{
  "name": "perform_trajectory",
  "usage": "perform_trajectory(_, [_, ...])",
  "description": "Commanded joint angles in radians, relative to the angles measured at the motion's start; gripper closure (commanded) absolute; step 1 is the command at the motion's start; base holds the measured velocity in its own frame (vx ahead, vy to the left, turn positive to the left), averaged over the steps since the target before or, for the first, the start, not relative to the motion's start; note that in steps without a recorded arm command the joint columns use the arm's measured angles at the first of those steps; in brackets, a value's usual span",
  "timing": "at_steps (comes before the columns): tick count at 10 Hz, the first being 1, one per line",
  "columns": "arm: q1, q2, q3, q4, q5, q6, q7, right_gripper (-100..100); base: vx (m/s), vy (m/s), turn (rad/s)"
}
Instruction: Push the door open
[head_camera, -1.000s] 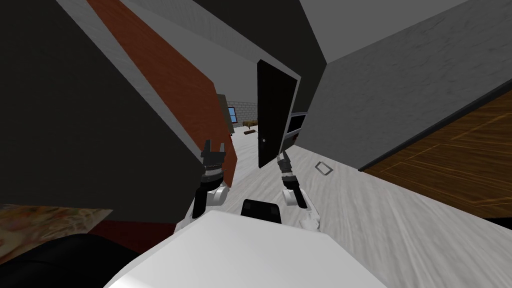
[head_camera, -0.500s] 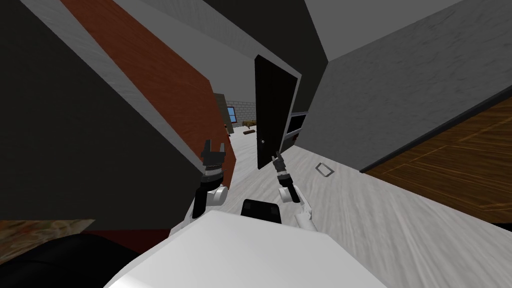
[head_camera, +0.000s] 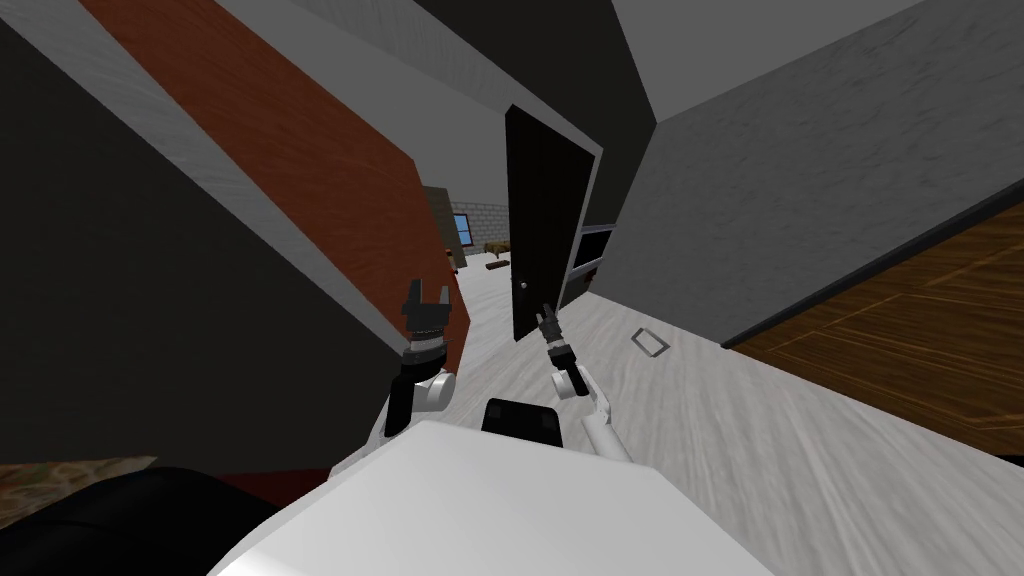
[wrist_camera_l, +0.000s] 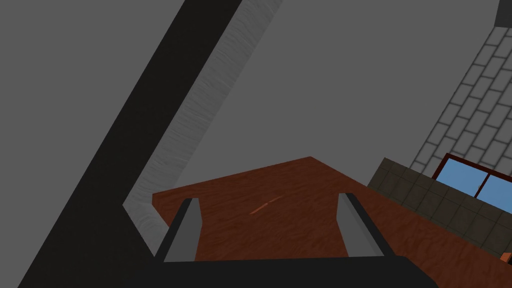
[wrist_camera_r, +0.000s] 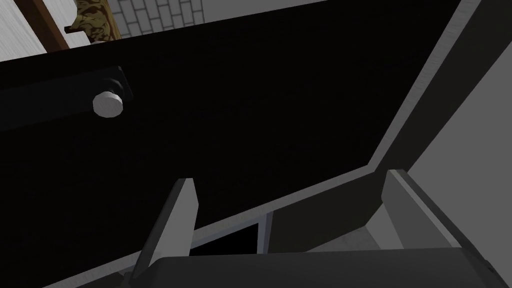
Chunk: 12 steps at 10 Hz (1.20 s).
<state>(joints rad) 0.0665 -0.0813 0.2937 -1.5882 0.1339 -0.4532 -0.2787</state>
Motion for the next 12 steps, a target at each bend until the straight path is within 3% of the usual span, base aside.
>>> perform_trajectory(1, [-0.027,-0.010,0.016,0.041,0.001,-0.002,-0.017,-100,0.096,-0.045,0.003])
perform_trajectory(12, [-0.228,-0.032,0.124,0.344,0.019,-0.022,-0.105,-100,0.100,-0.044,-0.002])
